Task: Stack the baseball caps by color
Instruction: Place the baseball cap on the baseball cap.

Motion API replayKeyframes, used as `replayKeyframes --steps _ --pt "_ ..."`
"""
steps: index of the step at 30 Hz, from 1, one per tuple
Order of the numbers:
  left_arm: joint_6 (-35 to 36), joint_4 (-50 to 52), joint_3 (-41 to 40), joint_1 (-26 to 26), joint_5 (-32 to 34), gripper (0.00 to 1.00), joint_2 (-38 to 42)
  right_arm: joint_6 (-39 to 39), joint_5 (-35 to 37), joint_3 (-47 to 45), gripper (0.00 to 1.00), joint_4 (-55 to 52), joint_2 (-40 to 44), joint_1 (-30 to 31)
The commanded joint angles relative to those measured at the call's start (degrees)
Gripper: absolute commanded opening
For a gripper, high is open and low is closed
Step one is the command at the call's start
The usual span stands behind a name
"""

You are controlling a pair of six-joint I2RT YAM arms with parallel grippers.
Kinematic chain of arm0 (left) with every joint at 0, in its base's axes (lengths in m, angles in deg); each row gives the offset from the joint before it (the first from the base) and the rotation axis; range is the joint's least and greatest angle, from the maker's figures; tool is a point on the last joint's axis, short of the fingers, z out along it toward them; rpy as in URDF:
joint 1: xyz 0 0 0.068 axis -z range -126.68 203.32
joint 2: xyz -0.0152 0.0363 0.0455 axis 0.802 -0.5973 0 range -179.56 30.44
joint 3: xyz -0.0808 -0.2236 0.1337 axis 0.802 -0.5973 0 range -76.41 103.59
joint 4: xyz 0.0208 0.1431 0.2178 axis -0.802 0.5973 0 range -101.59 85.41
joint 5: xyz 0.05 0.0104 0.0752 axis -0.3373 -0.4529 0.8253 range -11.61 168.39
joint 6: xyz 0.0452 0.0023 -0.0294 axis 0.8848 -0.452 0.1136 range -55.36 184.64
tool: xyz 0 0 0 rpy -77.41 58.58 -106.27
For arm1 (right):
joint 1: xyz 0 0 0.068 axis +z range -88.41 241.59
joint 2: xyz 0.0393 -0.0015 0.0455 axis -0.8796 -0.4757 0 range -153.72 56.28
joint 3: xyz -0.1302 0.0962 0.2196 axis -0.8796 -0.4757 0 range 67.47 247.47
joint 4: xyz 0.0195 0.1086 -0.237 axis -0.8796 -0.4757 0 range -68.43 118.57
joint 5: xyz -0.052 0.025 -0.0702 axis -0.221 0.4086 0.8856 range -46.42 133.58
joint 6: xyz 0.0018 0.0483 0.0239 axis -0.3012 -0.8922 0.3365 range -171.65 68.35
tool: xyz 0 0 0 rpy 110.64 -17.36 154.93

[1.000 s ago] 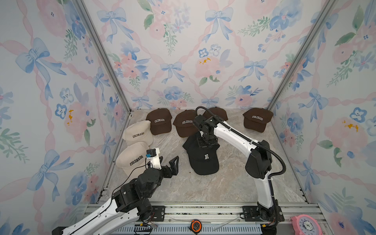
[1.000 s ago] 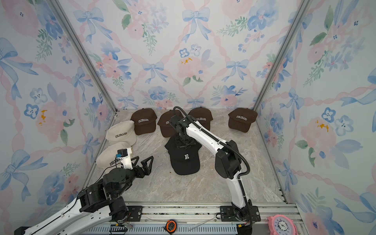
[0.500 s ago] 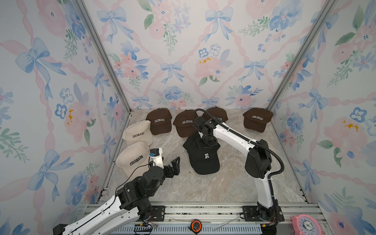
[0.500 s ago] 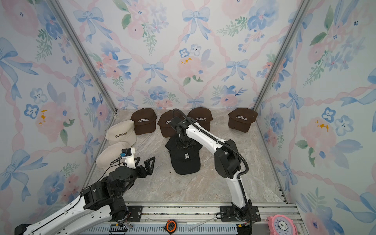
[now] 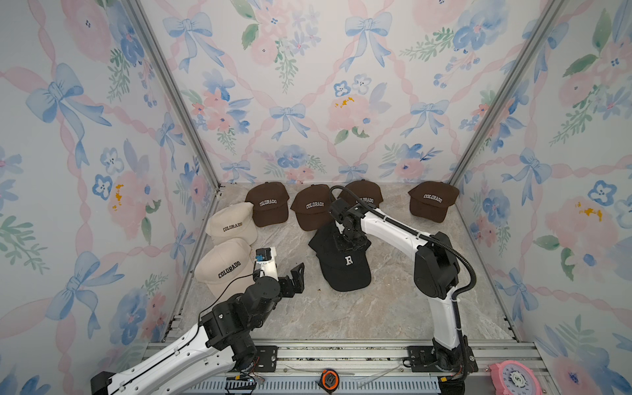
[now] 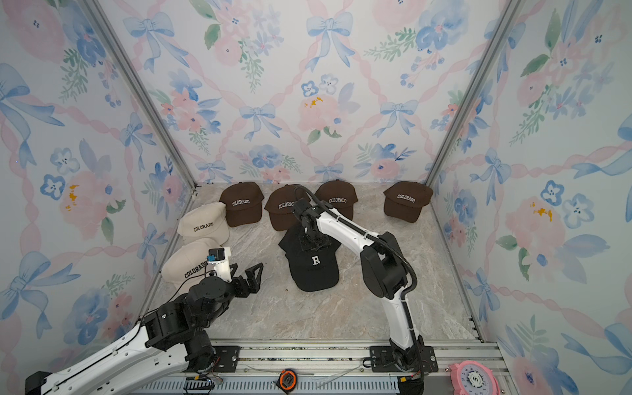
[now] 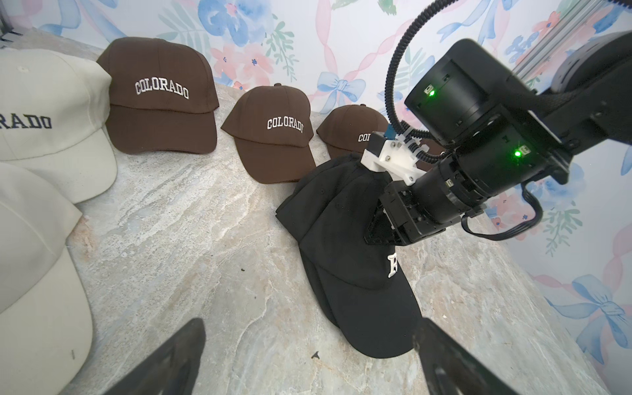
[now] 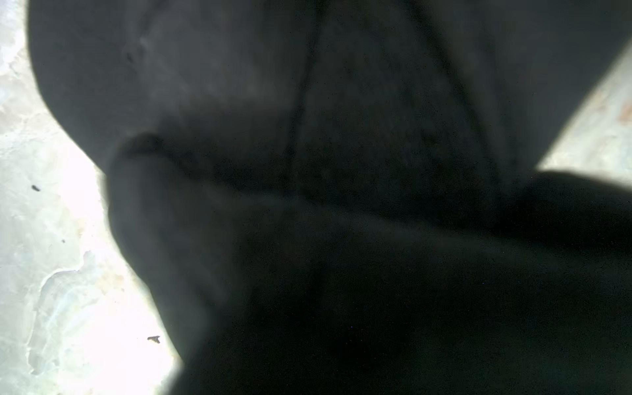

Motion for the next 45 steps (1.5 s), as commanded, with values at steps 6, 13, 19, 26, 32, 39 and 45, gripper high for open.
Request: replayKeyframes --steps 6,13,19,26,32,39,45 --pt "-0.67 0.24 2.68 -0.4 1.42 0.98 -3.01 -0.36 0.62 -6.17 0.38 2.86 0.3 -3.63" --pt "-0.7 -0.13 3.41 -0.49 1.34 0.98 -3.95 -1.22 0.18 -15.28 0.38 6.78 4.92 -6.38" --pt "-0.59 -0.9 4.39 -0.48 0.82 0.98 -7.39 -1.26 0.2 -22.92 0.38 9.24 9.13 -9.56" --pt "0.14 -3.05 5.48 -0.47 -0.45 0.98 -10.59 0.81 0.38 -29.67 0.38 10.74 14.5 -14.87" --pt "1.48 -5.14 7.13 -0.45 -1.3 0.98 -14.93 4.27 0.37 -30.87 0.39 10.9 16.56 -18.43" --pt "2.92 -7.06 9.55 -0.53 -2.22 0.98 -19.63 6.32 -0.83 -30.91 0.52 10.16 18.67 -19.75" --pt "4.16 -7.18 12.82 -0.58 -3.12 0.98 -22.37 6.44 -1.3 -30.32 0.71 8.03 24.77 -19.73"
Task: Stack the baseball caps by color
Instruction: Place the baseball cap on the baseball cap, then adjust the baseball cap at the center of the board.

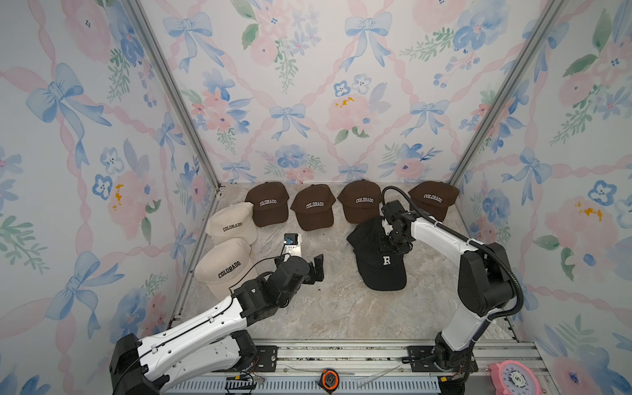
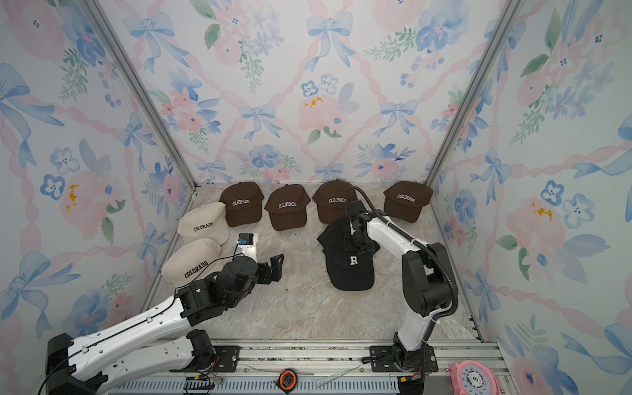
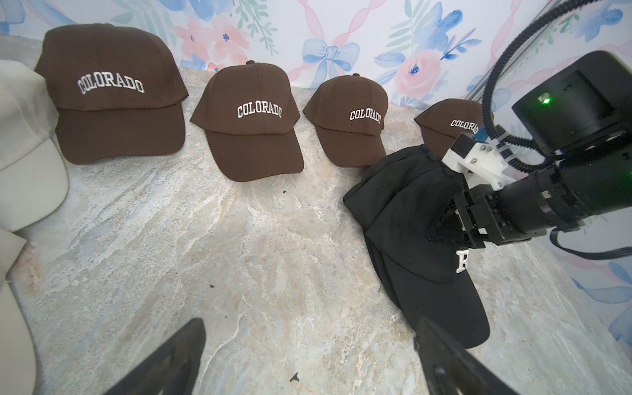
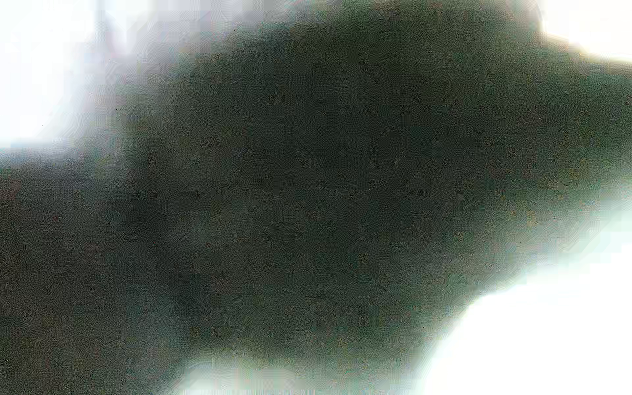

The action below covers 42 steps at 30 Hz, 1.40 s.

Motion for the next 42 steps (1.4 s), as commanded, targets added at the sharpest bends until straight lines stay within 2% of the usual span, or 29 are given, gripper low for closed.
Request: replayKeyframes --steps 1,3,5,16,22,35,42 --pt "2.08 -1.07 2.86 -0.52 -0.92 0.98 -0.78 0.57 0.08 0.06 0.74 -4.7 4.88 -0.4" --pt "2.44 -1.15 3.5 -0.59 -1.02 0.98 -1.26 0.6 -0.03 0.77 0.84 -5.84 8.15 -0.45" --pt "2.86 -1.12 4.16 -0.61 -1.18 0.98 -1.7 0.68 -0.03 1.68 0.89 -6.71 10.55 -0.42" --pt "4.83 -1.18 8.3 -0.77 -1.37 0.98 -5.4 1.37 0.96 5.04 0.91 -6.91 16.47 -0.93" --pt "5.24 -1.26 10.04 -0.89 -1.1 0.98 -8.2 1.28 -1.04 5.94 0.89 -1.97 12.17 -3.35" --pt "5.82 -1.26 12.19 -2.02 -1.38 0.98 -12.37 1.02 -11.95 9.9 0.88 4.76 -2.51 -7.57" --pt "5.66 -1.18 11.79 -2.29 -1.89 0.98 -13.05 1.39 -14.8 9.24 0.88 6.29 -4.73 -7.57"
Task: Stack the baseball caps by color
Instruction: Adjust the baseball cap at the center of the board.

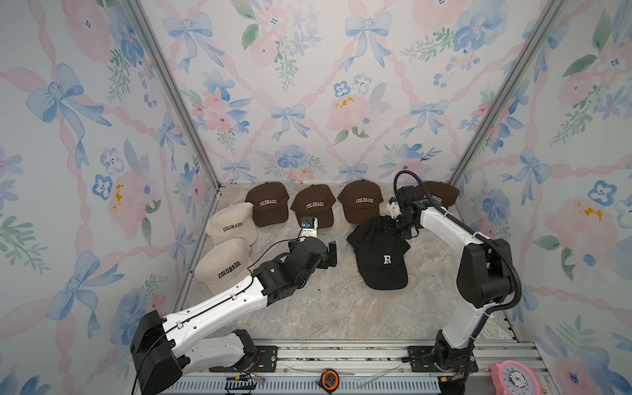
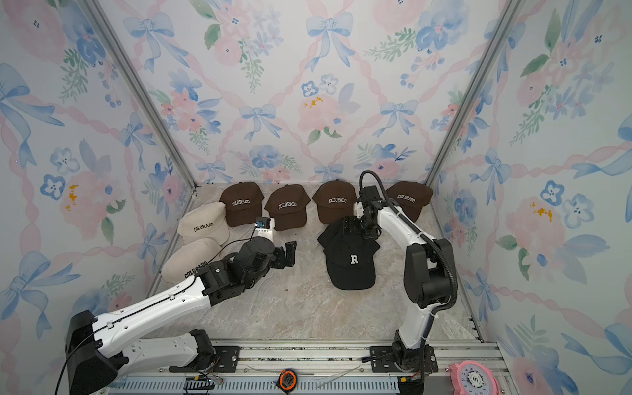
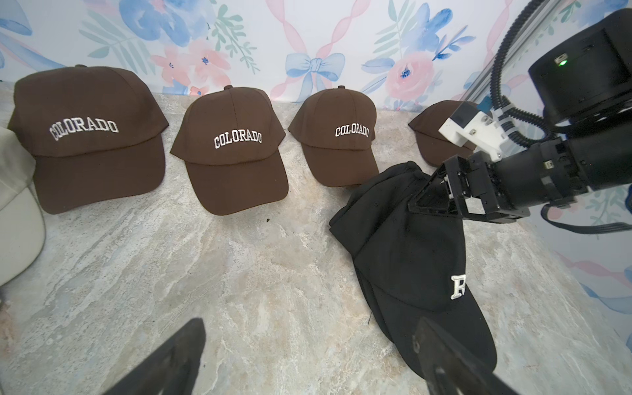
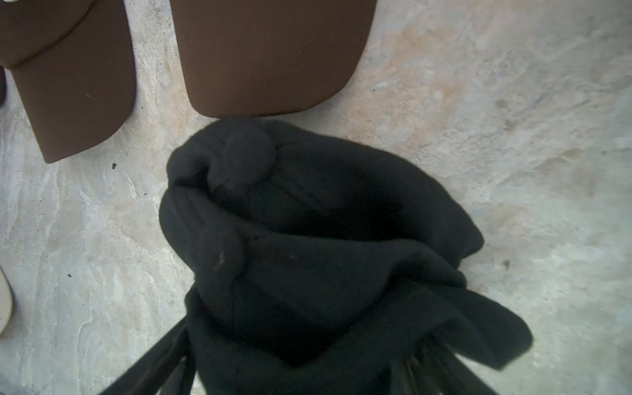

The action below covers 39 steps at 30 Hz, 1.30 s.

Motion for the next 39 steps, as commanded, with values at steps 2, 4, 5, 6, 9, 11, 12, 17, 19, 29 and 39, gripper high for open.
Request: replayKeyframes --steps 2,4,5,6,9,11,12,17,19,29,39 --pt "1.23 0.19 0.82 -0.48 -0.58 0.98 -0.2 0.83 -2.04 0.81 0.88 0.22 1.43 -0.35" --pt "1.36 0.07 0.94 -0.62 -0.78 0.98 -0.43 0.98 -1.11 0.69 0.89 -0.54 3.44 -0.34" --pt "1.45 0.11 1.04 -0.65 -0.99 0.98 -0.62 1.09 -0.68 0.57 0.89 -1.07 4.47 -0.35" --pt "1.53 0.06 1.12 -0.76 -1.25 0.98 -1.0 1.16 -0.27 0.44 0.89 -1.69 5.72 -0.34" --pt "1.62 -0.01 1.65 -0.76 -2.46 0.98 -2.12 1.2 0.53 -0.46 0.89 -2.38 9.46 -0.42" --pt "1.45 -0.03 2.03 -0.74 -3.6 0.98 -2.61 0.96 1.23 -1.59 0.9 -2.05 12.42 -0.67" --pt "1.39 -0.04 2.18 -0.78 -4.07 0.98 -2.94 0.64 1.58 -2.33 0.9 -1.67 13.58 -0.89" --pt "1.65 -0.11 3.92 -0.72 -5.29 0.98 -4.49 -1.98 6.61 -6.86 0.85 1.68 16.53 -4.64" --pt "1.63 -0.13 4.59 -0.69 -5.82 0.98 -5.33 -3.5 6.8 -8.52 0.74 3.41 15.91 -6.92" --pt "2.11 -0.1 5.7 -0.42 -6.3 0.98 -7.11 -7.9 3.28 -9.69 0.61 10.64 6.21 -9.71" --pt "1.61 0.0 4.14 -0.43 -5.28 0.98 -5.83 -7.85 3.66 -9.19 0.6 11.33 -0.51 -9.19"
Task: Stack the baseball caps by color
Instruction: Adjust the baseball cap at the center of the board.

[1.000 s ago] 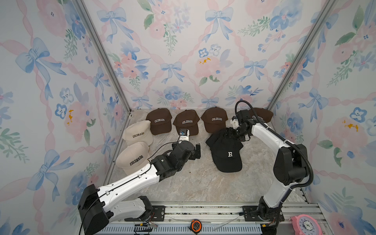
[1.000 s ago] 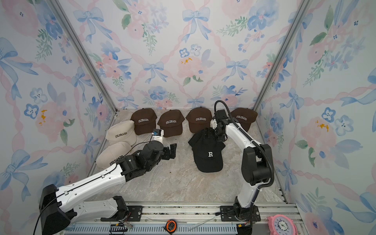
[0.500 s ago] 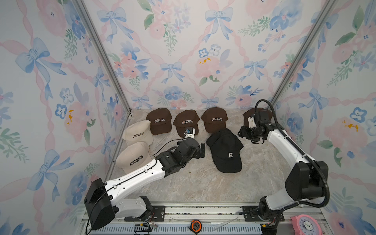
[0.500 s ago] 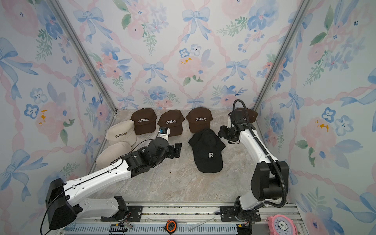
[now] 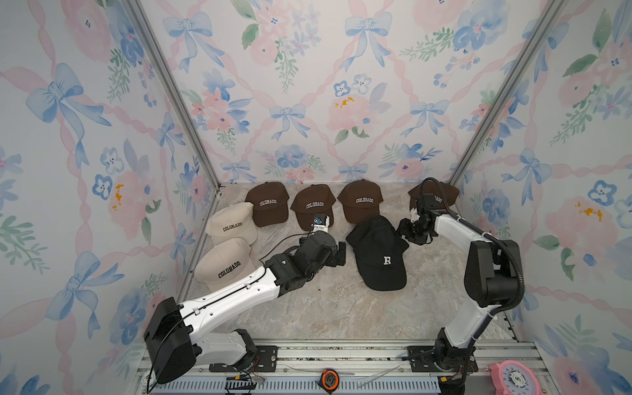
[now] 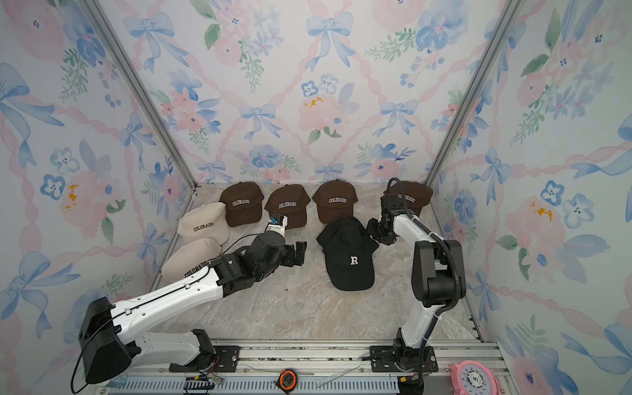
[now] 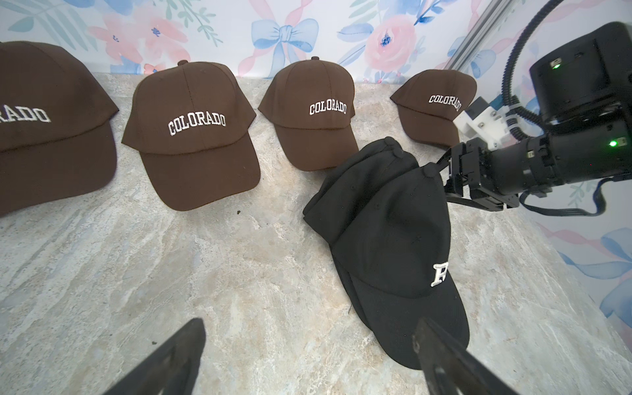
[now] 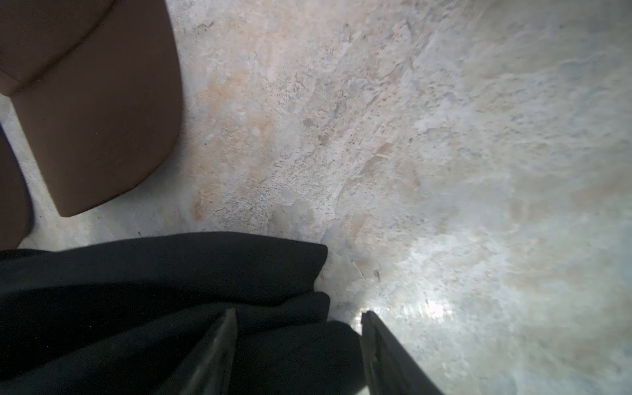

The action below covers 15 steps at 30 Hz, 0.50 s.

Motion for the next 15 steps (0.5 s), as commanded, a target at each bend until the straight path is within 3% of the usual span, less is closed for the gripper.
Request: replayKeyframes --steps 1,8,15 --pt "0.49 0.26 -0.2 -0.04 0.5 0.98 0.97 -0.45 -0.19 0.79 0.6 0.24 -1.21 0.38" --pt "1.03 0.28 -0.56 -0.06 1.14 0.98 1.55 0.9 3.57 1.58 0.62 -2.69 2.12 0.38" --pt "3.47 0.27 -0.69 -1.93 1.85 0.98 2.08 2.67 9.48 5.26 0.73 -8.32 7.72 0.45"
